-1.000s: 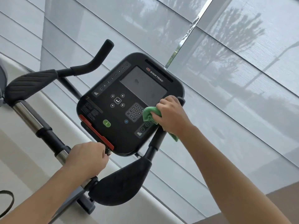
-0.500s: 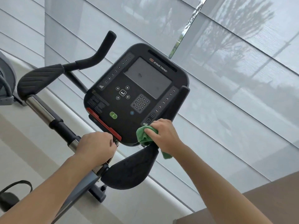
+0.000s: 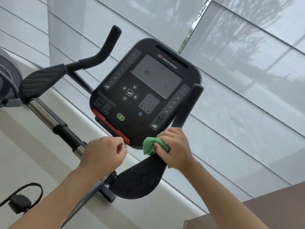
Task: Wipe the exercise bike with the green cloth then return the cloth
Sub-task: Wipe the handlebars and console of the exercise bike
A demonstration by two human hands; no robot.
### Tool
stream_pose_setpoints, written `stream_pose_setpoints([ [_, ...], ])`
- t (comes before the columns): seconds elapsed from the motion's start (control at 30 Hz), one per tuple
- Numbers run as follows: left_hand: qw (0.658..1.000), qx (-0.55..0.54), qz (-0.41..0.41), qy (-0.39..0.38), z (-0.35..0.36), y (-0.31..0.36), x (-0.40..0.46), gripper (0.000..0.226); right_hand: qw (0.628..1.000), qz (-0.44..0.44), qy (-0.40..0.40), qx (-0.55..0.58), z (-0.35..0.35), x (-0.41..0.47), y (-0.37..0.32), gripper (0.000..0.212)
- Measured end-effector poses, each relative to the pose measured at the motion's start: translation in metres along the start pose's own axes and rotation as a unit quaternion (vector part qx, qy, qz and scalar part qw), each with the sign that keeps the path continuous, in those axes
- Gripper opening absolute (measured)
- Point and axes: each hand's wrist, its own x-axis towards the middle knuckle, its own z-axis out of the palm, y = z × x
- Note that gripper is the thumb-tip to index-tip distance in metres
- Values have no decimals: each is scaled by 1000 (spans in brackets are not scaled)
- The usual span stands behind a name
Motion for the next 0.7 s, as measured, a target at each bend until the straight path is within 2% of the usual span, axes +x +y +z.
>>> stream_pose_setpoints([
  [0.17, 1000, 10, 0, 0, 1, 6, 1, 25, 996, 40, -69, -48, 0, 35, 16, 45],
  [0.37, 1000, 21, 4, 7, 2, 2, -1, 30, 980, 193, -9, -40, 6, 31, -16, 51],
  [0.7, 998, -38, 52, 28, -6, -5, -12, 23, 973, 218, 44, -66, 7, -29, -89, 39],
])
